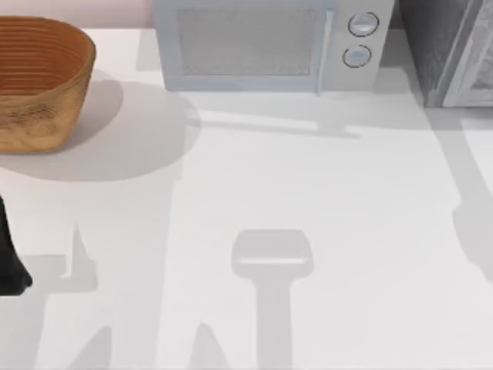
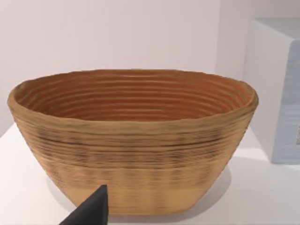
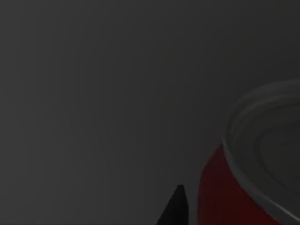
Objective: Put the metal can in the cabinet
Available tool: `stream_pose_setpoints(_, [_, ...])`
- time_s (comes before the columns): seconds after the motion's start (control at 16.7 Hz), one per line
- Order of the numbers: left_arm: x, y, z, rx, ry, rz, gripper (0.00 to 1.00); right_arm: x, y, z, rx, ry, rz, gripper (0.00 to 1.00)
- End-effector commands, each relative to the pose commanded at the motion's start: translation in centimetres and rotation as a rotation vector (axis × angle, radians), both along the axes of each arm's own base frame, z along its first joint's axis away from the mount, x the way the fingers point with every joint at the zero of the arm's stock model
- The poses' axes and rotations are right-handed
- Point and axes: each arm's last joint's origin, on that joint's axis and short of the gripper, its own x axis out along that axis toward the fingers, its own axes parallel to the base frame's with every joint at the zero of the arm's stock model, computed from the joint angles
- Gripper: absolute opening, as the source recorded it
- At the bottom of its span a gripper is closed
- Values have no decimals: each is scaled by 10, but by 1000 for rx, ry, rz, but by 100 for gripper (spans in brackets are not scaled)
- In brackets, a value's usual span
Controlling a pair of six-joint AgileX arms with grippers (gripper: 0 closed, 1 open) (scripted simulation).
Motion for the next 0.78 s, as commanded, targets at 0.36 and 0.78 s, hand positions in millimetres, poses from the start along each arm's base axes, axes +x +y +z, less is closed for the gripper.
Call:
stream_pose_setpoints(0.36, [0,0,0,0,0,0,100,0,0,0,0,0,0,30])
stream_pose_setpoints(0.78, [0,0,0,0,0,0,100,0,0,0,0,0,0,83])
